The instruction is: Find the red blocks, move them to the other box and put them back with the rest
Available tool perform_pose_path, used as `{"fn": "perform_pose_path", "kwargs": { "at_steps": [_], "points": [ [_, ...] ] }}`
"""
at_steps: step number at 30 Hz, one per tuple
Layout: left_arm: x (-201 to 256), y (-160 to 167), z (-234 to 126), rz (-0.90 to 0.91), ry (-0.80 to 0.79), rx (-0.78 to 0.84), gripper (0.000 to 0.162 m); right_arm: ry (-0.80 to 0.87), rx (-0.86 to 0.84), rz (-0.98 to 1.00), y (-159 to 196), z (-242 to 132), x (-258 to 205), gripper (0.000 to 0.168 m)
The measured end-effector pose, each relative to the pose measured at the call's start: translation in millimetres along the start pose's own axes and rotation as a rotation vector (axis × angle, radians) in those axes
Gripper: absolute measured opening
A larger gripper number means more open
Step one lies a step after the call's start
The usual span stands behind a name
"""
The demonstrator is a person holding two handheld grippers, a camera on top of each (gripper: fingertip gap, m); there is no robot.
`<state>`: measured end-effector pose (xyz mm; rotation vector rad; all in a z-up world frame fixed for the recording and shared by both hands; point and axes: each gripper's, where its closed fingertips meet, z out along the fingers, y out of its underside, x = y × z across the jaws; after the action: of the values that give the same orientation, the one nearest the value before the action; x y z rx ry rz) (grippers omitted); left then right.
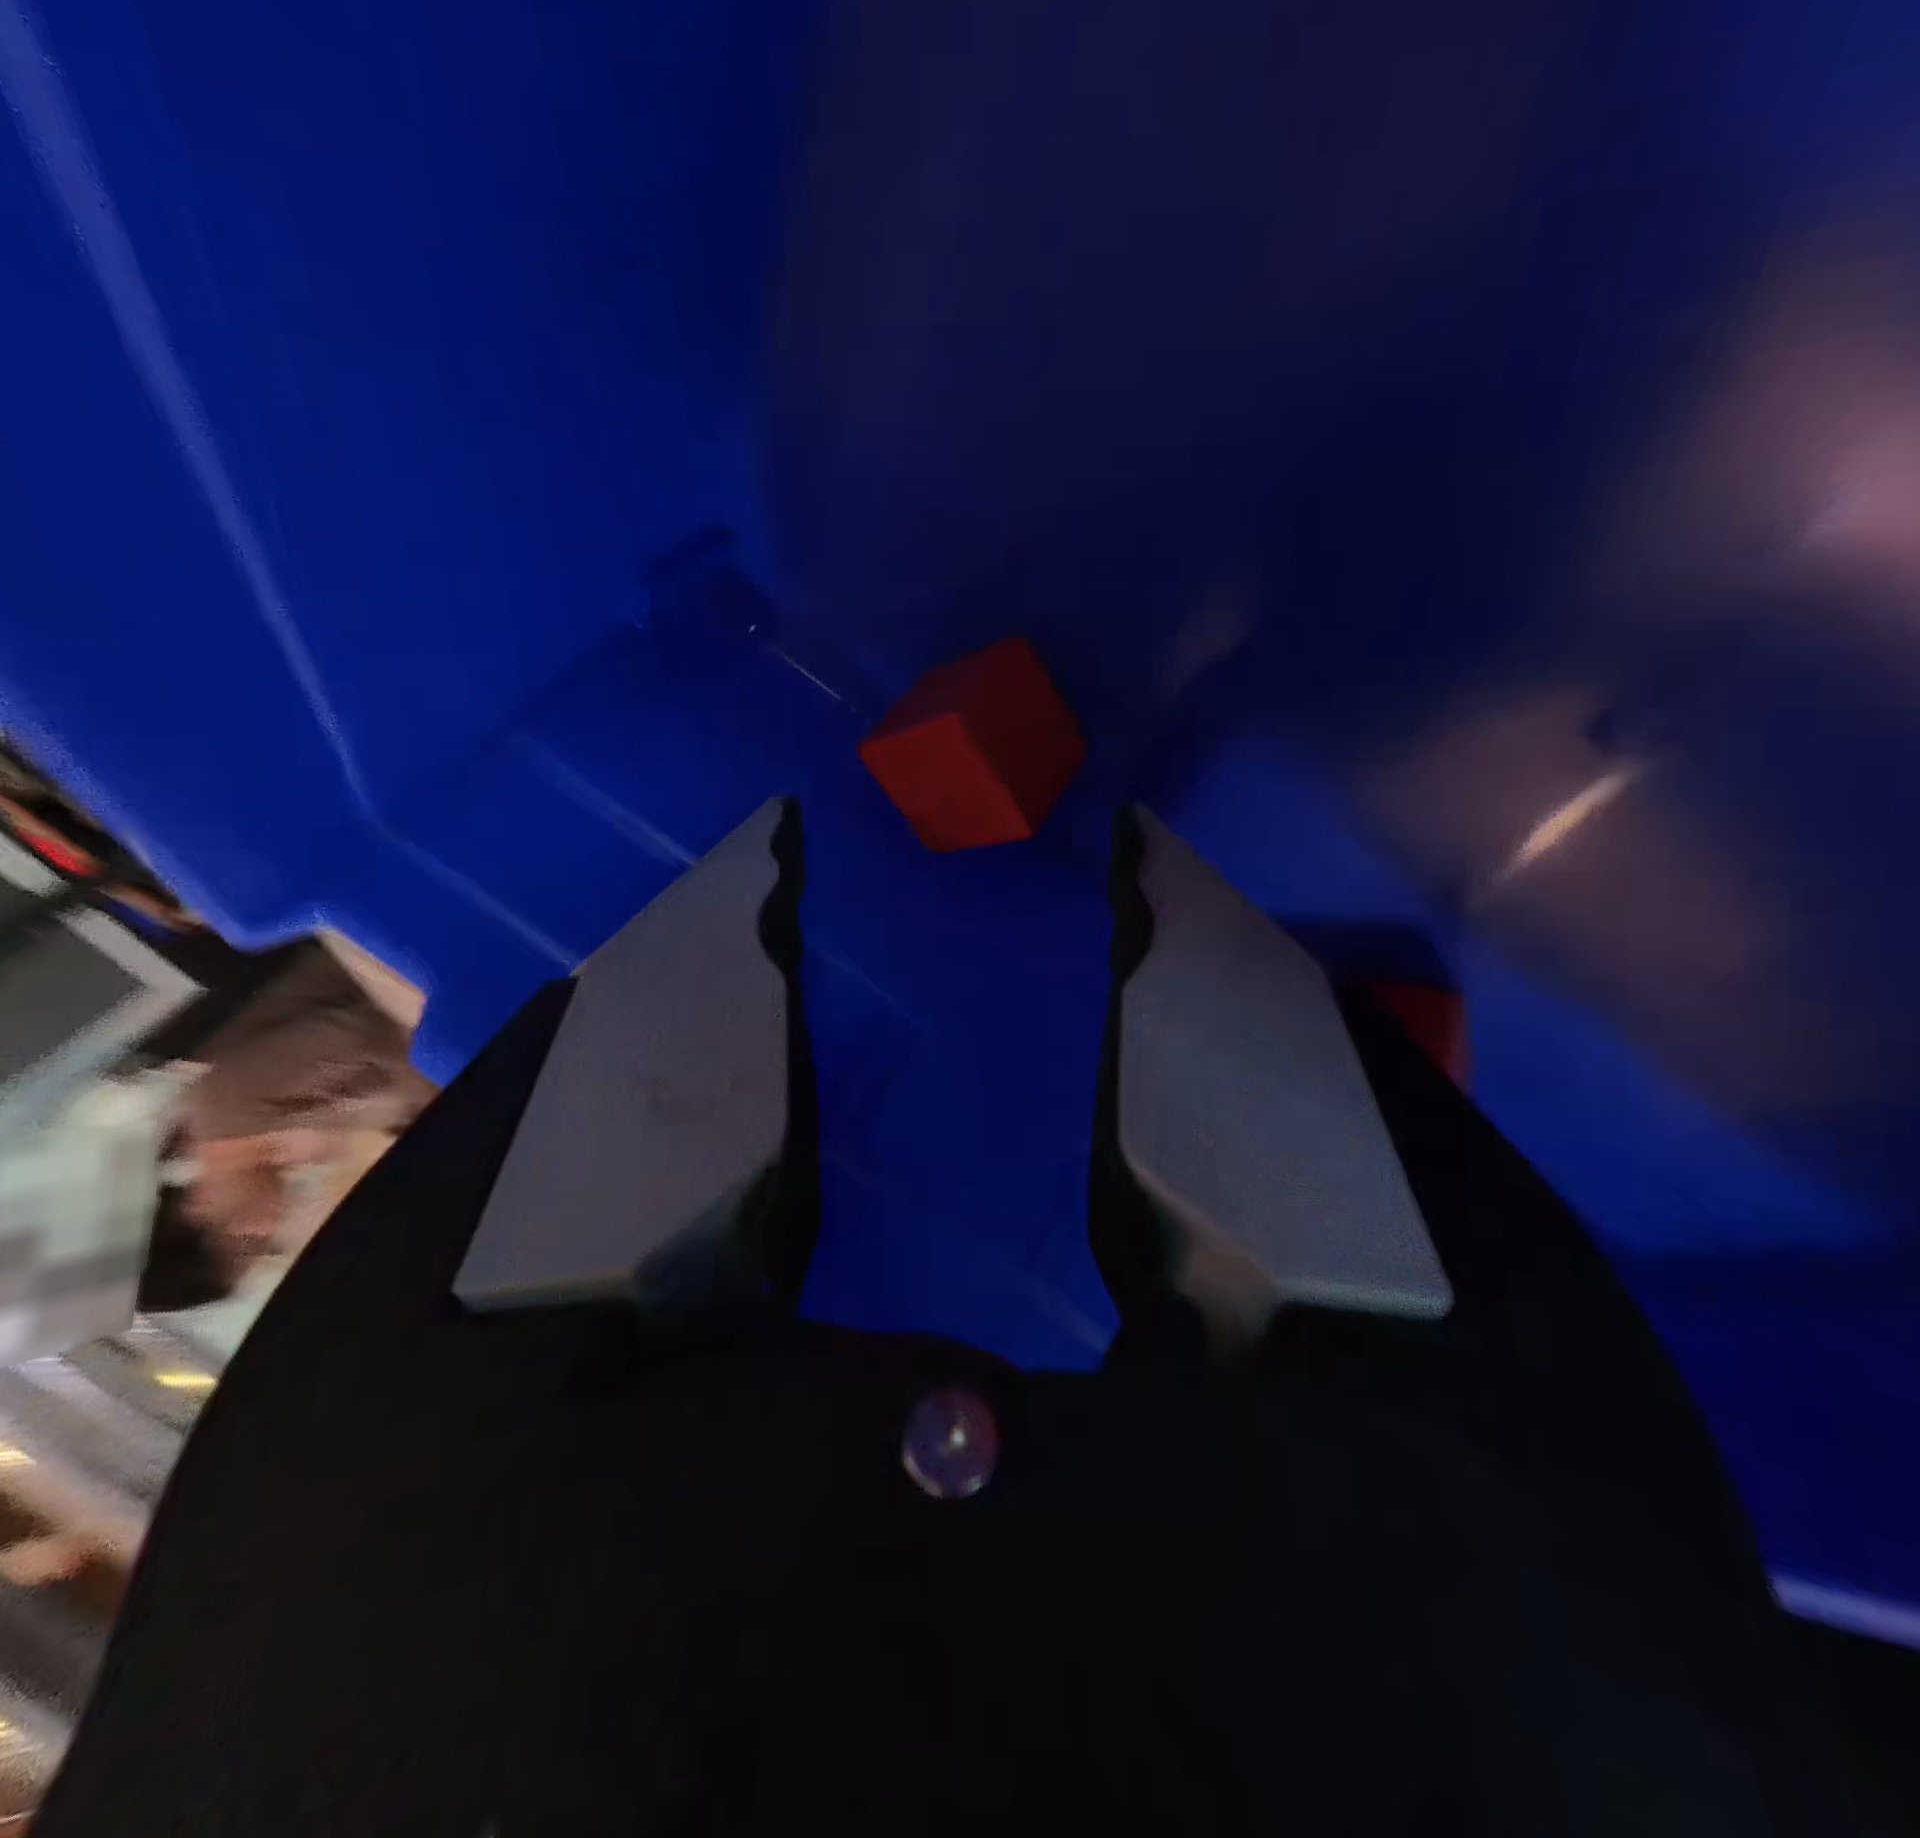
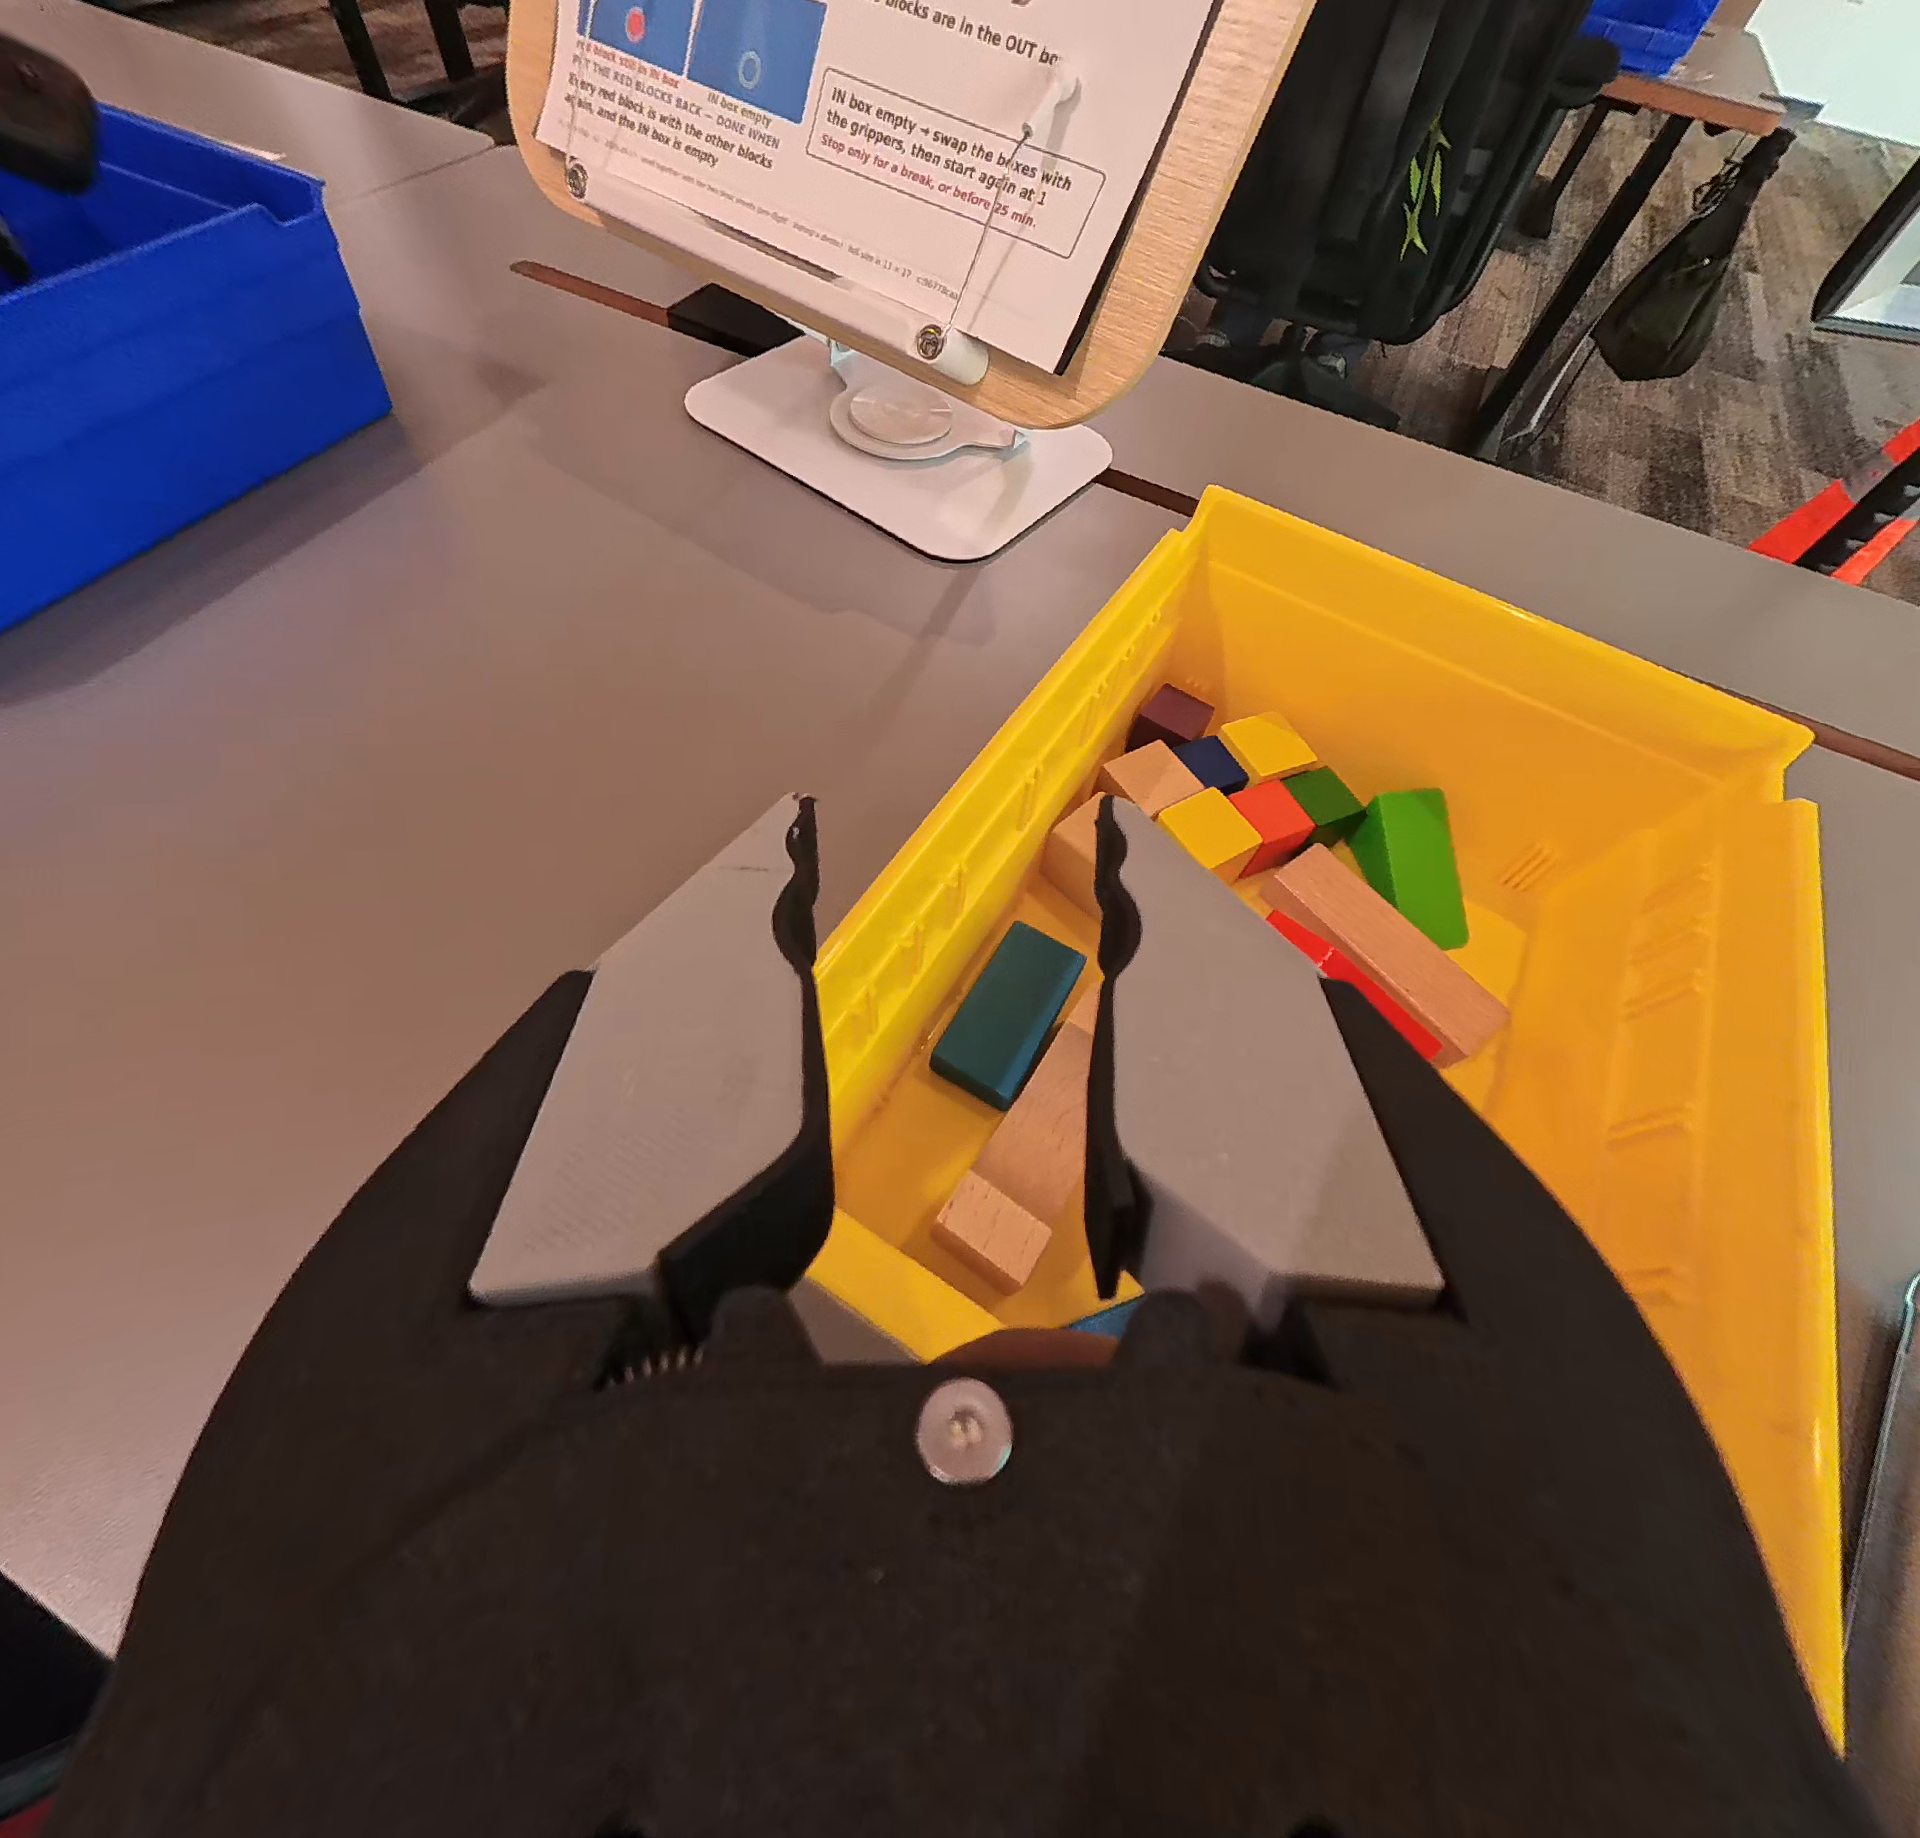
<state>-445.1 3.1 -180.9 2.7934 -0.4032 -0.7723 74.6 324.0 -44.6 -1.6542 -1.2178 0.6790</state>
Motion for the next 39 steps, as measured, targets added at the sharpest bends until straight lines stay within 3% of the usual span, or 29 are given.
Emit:
{"fn": "perform_pose_path", "kwargs": {
  "at_steps": [4,9,14,19,23,27,29,32,34,35,37,39],
  "points": [
    [-5,7,6,0.378,-0.117,-0.075,0.056,-0.006,0.003,0.001,-1,-1,0,0.051],
    [-6,-1,8,0.582,-0.169,-0.061,0.054,-0.022,-0.001,0.007,1,2,-1,0.051],
    [-10,-11,7,0.764,-0.241,-0.067,0.070,-0.038,-0.020,0.000,4,7,-6,0.052],
    [-3,-6,10,0.857,-0.191,-0.123,0.051,-0.058,-0.030,-0.017,6,9,-13,0.052],
    [-3,-4,11,0.829,-0.188,-0.117,0.037,-0.061,-0.037,-0.032,7,9,-14,0.052],
    [-13,-17,-5,0.670,-0.254,0.047,0.027,-0.073,-0.045,-0.035,9,10,-17,0.052],
    [-22,-32,-28,0.513,-0.324,0.217,0.028,-0.079,-0.053,-0.047,10,11,-19,0.052],
    [-35,-52,-81,0.110,-0.352,0.601,0.028,-0.093,-0.062,-0.067,11,13,-24,0.052],
    [-36,-56,-118,-0.211,-0.268,0.878,0.028,-0.108,-0.067,-0.076,11,14,-29,0.052],
    [-34,-56,-136,-0.386,-0.174,1.016,0.027,-0.118,-0.068,-0.078,11,15,-32,0.052],
    [-16,-59,-181,-0.720,0.179,1.325,0.027,-0.141,-0.070,-0.084,11,16,-39,0.052],
    [9,-54,-232,-0.845,0.524,1.602,0.027,-0.152,-0.074,-0.097,10,17,-46,0.052]
  ]
}}
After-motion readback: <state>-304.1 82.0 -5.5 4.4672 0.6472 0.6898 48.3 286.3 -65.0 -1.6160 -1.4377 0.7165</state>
